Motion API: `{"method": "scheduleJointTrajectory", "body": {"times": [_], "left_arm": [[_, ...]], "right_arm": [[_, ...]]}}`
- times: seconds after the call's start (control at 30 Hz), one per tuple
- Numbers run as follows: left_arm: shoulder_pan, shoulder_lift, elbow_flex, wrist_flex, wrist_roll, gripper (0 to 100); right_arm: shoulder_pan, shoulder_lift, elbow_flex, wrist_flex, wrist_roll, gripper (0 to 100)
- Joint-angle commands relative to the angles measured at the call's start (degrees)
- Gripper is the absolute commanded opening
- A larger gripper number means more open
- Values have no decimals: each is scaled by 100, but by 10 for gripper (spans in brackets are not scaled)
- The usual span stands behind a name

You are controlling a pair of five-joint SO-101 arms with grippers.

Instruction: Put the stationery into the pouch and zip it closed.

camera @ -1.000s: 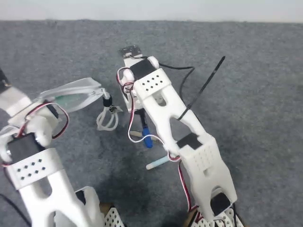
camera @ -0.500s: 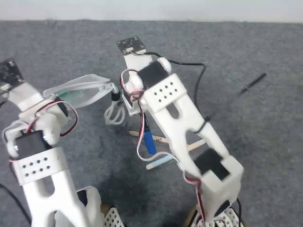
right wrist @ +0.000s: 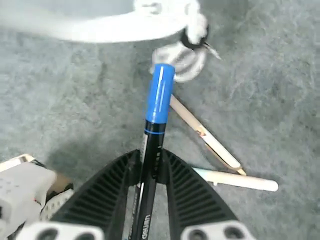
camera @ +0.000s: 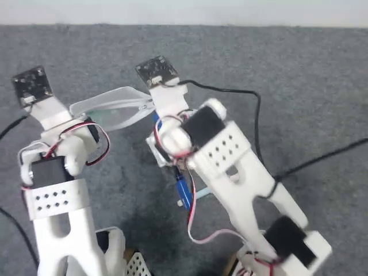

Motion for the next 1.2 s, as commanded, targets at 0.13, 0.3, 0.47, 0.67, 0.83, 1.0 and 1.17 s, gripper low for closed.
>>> {"method": "scheduleJointTrajectory", "body": {"times": [0.13,0.3,0.47,0.67,0.83,1.0,1.17], "left_arm": [[53,-35,-418,9,44,12],[53,-26,-409,9,44,12],[53,-26,-347,-9,35,12],[53,-26,-347,-9,35,12],[53,-26,-347,-9,35,12],[53,-35,-347,-18,35,12],[53,-35,-347,-18,35,12]], "right_arm": [[-127,-1429,1020,-1051,26,6],[-127,-1956,1855,-2018,26,6],[-127,-2360,2532,-2800,26,6],[-127,-2756,3103,-3495,18,6],[-136,-3073,3534,-3996,18,6],[-171,-3477,4053,-4541,18,6],[-418,-4013,4765,-5270,18,6]]}}
